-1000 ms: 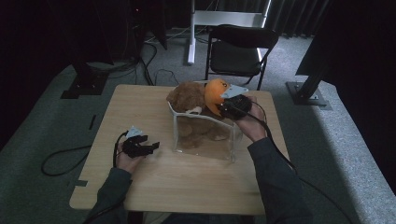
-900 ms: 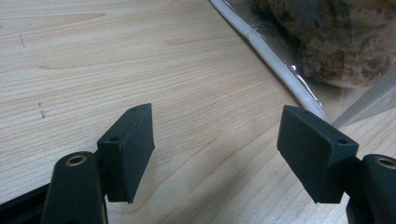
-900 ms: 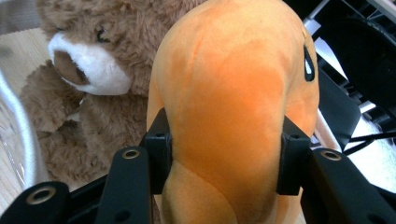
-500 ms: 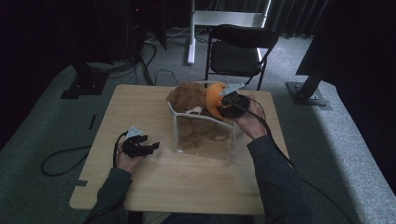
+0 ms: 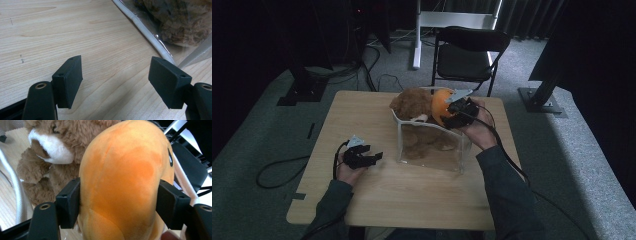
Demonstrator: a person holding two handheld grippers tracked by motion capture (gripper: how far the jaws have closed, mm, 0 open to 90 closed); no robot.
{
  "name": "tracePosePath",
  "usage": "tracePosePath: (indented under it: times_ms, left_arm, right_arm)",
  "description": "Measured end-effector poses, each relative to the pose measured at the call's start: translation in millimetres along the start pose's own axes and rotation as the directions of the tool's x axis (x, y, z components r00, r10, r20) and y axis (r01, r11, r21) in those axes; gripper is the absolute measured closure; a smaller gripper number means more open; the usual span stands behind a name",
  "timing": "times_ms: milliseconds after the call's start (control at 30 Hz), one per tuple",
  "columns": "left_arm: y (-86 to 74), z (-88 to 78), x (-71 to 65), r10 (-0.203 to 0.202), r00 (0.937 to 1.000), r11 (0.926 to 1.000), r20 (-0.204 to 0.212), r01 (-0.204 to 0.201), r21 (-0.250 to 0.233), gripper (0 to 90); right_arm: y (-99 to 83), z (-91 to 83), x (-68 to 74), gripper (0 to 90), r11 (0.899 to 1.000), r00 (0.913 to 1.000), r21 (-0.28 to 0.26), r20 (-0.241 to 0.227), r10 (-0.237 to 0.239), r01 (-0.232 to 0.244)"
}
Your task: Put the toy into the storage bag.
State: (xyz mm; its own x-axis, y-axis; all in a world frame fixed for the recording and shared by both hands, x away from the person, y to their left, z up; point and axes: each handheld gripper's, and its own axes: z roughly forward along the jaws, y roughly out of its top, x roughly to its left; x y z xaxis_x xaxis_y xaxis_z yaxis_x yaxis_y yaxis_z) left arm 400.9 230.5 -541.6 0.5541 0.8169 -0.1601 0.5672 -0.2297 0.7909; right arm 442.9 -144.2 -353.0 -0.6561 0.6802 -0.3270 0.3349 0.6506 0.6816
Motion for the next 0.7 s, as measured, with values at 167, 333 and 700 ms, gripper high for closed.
tracePosePath:
  times_ms: [167, 333, 700]
  left_arm:
    - [0.0, 0.0, 0.0, 0.000, 1.0000, 1.0000, 0.000, 0.000, 0.000, 28.0]
    - [0.0, 0.2, 0.0, 0.000, 1.0000, 1.0000, -0.002, 0.000, 0.001, 28.0]
    - [0.1, 0.2, 0.5, -0.005, 1.0000, 1.0000, -0.005, 0.005, 0.001, 28.0]
  right_arm:
    - [2.0, -5.6, -2.5, 25.1, 0.998, 0.9997, -0.051, 0.000, 0.024, -0.024]
    - [3.2, -9.8, -4.1, 27.3, 0.994, 0.9991, -0.100, 0.004, 0.043, -0.042]
    - [4.7, -15.0, -8.5, 46.4, 0.982, 0.9943, -0.166, 0.040, 0.099, -0.091]
